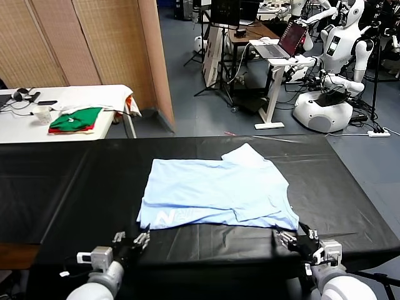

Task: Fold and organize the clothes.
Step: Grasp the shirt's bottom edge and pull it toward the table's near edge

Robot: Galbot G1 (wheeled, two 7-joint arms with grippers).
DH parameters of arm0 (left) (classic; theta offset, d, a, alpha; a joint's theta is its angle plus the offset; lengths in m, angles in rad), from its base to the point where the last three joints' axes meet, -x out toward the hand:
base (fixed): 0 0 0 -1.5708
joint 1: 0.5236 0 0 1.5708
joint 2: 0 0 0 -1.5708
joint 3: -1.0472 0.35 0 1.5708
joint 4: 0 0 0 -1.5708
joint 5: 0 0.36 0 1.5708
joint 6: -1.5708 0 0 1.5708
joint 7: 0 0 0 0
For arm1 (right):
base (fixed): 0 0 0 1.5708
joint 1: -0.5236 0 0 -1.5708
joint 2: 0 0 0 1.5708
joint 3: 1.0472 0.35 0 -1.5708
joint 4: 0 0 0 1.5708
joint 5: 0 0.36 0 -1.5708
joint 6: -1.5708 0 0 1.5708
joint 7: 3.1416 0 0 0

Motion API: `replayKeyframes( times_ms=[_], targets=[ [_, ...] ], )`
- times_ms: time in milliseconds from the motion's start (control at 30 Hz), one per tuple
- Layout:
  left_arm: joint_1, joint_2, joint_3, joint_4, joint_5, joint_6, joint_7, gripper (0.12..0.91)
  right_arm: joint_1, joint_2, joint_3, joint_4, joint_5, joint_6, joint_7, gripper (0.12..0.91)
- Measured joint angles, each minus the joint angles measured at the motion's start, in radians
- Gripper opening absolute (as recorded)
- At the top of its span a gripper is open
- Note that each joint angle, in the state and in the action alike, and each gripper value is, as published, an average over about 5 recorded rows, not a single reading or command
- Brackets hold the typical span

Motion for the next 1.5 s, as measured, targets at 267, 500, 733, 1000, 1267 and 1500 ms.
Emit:
replayKeyframes(
  times_ms=[267,500,733,1000,1267,1500],
  targets=[
    [0.008,0.006,-0.002,0.004,-0.001,-0.001,0.001,0.157,-0.008,-0.003,-0.001,-0.004,0.005,0.001,0.005,0.225],
    [0.027,0.016,-0.012,-0.006,-0.001,-0.002,0.002,0.144,-0.022,-0.008,-0.002,0.022,0.012,-0.005,0.02,0.141],
    [0.057,0.037,-0.037,-0.022,0.008,-0.004,0.0,0.144,-0.042,-0.013,-0.002,0.053,0.026,-0.038,0.057,0.141],
    [0.098,0.059,-0.063,-0.041,0.047,-0.005,-0.011,0.144,-0.088,-0.025,0.001,0.12,0.035,-0.084,0.091,0.141],
    [0.199,0.073,-0.118,-0.091,0.079,-0.011,-0.031,0.144,-0.112,-0.041,-0.014,0.166,0.037,-0.113,0.116,0.141],
    [0.287,0.046,-0.142,-0.133,0.106,-0.022,-0.022,0.144,-0.09,-0.027,-0.021,0.148,0.039,-0.111,0.116,0.141]
  ],
)
